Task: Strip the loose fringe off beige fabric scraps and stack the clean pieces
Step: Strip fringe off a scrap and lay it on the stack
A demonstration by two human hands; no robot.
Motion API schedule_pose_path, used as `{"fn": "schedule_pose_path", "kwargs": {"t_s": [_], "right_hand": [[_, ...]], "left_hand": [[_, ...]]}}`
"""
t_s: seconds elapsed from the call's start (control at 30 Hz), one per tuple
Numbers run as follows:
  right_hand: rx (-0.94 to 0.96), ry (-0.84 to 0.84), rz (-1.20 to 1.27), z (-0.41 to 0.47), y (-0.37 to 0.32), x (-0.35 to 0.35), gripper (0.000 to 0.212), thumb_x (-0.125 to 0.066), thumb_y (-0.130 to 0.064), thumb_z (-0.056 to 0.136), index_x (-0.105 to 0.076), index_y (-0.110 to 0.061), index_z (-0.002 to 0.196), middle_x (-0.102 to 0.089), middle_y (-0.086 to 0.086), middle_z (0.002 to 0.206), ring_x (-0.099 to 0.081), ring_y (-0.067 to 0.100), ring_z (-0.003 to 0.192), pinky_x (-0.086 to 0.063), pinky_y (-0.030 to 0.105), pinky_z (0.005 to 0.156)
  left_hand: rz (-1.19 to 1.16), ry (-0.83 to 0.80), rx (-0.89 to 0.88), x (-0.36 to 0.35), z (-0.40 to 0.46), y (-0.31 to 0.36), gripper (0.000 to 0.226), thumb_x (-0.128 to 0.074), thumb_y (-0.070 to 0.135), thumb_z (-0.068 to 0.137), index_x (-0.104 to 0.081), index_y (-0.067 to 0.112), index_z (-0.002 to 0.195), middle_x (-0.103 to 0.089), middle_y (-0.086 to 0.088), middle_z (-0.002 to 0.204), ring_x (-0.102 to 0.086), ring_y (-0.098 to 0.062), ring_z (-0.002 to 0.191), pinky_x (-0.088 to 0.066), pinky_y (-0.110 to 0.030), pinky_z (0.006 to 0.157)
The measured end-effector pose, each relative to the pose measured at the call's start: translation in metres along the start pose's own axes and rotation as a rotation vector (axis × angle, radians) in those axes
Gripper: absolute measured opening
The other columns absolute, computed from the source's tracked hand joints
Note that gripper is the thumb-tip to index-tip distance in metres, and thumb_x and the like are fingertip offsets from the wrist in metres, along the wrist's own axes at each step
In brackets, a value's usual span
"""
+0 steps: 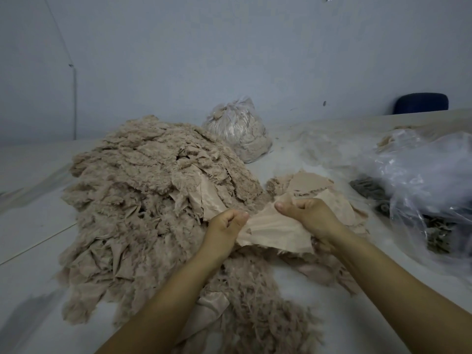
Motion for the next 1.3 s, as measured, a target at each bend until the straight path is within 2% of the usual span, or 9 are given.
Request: {"fn": "schedule_pose_path", "kwargs": {"t_s": [0.2, 0.37, 0.5, 0.6, 0.73, 0.87, 0.97, 1.13, 1.3], "right_hand": [[0.002, 0.227, -0.21, 0.026, 0.0, 0.058, 0.035, -0.071, -0.039, 0.083, -0.052, -0.014, 0.07, -0.043, 0.007, 0.064, -0.043, 0.018, 0.057, -0.031, 0.025, 0.055], [0.1, 0.404, -0.84, 0.031, -0.006, 0.083, 0.042, -0.065, -0.044, 0.087, -0.062, -0.015, 0.117, -0.061, 0.015, 0.111, -0.061, 0.031, 0.096, -0.049, 0.036, 0.081], [0.389, 0.205, -0.712, -0.008, 0.001, 0.018, 0.006, -0.061, -0.026, 0.09, -0.064, -0.031, 0.088, -0.064, -0.009, 0.087, -0.059, 0.008, 0.078, -0.039, 0.018, 0.067], [0.358, -0.195, -0.576, -0.044, 0.039, -0.047, 0.006, -0.064, -0.03, 0.089, -0.067, -0.034, 0.087, -0.067, -0.021, 0.08, -0.06, -0.008, 0.073, -0.042, 0.005, 0.065], [0.489, -0.422, -0.689, -0.077, 0.085, -0.089, 0.021, -0.064, -0.03, 0.089, -0.069, -0.015, 0.103, -0.06, -0.001, 0.098, -0.055, 0.008, 0.087, -0.037, 0.011, 0.077], [0.444, -0.383, -0.566, -0.09, 0.085, -0.09, 0.019, -0.07, -0.037, 0.085, -0.072, -0.019, 0.093, -0.063, -0.003, 0.095, -0.054, 0.0, 0.082, -0.041, 0.014, 0.075], [0.242, -0.149, -0.234, -0.076, 0.067, -0.074, 0.029, -0.072, -0.049, 0.076, -0.065, -0.025, 0.091, -0.062, -0.011, 0.086, -0.055, -0.003, 0.077, -0.043, 0.011, 0.072], [0.026, -0.265, 0.3, -0.064, 0.056, -0.076, 0.051, -0.074, -0.028, 0.07, -0.059, 0.006, 0.105, -0.068, 0.021, 0.097, -0.065, 0.029, 0.088, -0.052, 0.041, 0.083], [-0.017, -0.173, 0.386, -0.06, 0.06, -0.065, 0.032, -0.077, -0.025, 0.066, -0.058, -0.005, 0.084, -0.059, 0.016, 0.082, -0.056, 0.024, 0.073, -0.048, 0.029, 0.063]], "left_hand": [[0.109, 0.065, 0.098, 0.028, 0.005, -0.017, 0.038, -0.048, 0.021, 0.098, -0.042, 0.017, 0.061, -0.034, 0.005, 0.049, -0.029, -0.01, 0.043, -0.024, -0.026, 0.048], [0.468, -0.507, 0.162, 0.048, -0.018, -0.025, 0.02, -0.07, 0.038, 0.082, -0.067, 0.019, 0.076, -0.06, 0.01, 0.065, -0.051, -0.002, 0.058, -0.041, -0.018, 0.057], [0.878, -0.832, 0.236, 0.069, -0.035, -0.036, 0.042, -0.079, 0.049, 0.068, -0.049, 0.021, 0.062, -0.046, 0.008, 0.064, -0.044, -0.004, 0.056, -0.039, -0.026, 0.054], [0.821, -0.783, 0.161, 0.067, -0.041, -0.037, 0.045, -0.07, 0.031, 0.085, -0.034, 0.022, 0.059, -0.038, -0.003, 0.068, -0.039, -0.013, 0.061, -0.035, -0.032, 0.059], [0.293, -0.501, 0.199, 0.064, -0.044, -0.024, 0.029, -0.062, 0.018, 0.09, -0.044, 0.019, 0.068, -0.043, 0.014, 0.058, -0.042, -0.003, 0.053, -0.037, -0.019, 0.051], [-0.231, -0.279, 0.354, 0.06, -0.044, -0.016, 0.026, -0.064, 0.024, 0.077, -0.064, 0.009, 0.099, -0.071, -0.001, 0.079, -0.066, -0.012, 0.069, -0.052, -0.023, 0.058], [-0.205, -0.385, 0.357, 0.045, -0.046, -0.012, 0.037, -0.067, 0.025, 0.074, -0.066, 0.005, 0.105, -0.07, -0.012, 0.093, -0.065, -0.019, 0.079, -0.053, -0.027, 0.067], [-0.083, -0.43, 0.255, 0.033, -0.044, -0.002, 0.028, -0.068, 0.018, 0.079, -0.067, 0.004, 0.104, -0.071, -0.006, 0.093, -0.067, -0.014, 0.082, -0.054, -0.023, 0.07], [-0.196, -0.334, 0.313, 0.044, -0.047, -0.005, 0.021, -0.055, 0.007, 0.091, -0.069, 0.011, 0.076, -0.068, 0.002, 0.067, -0.063, -0.007, 0.061, -0.049, -0.017, 0.056]]}}
Point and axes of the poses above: each hand's wrist, its own z-axis towards the middle knuckle, its own x-axis out of the back of the hand, y = z × x, the point moved 3 cm from there along z, towards the middle knuckle
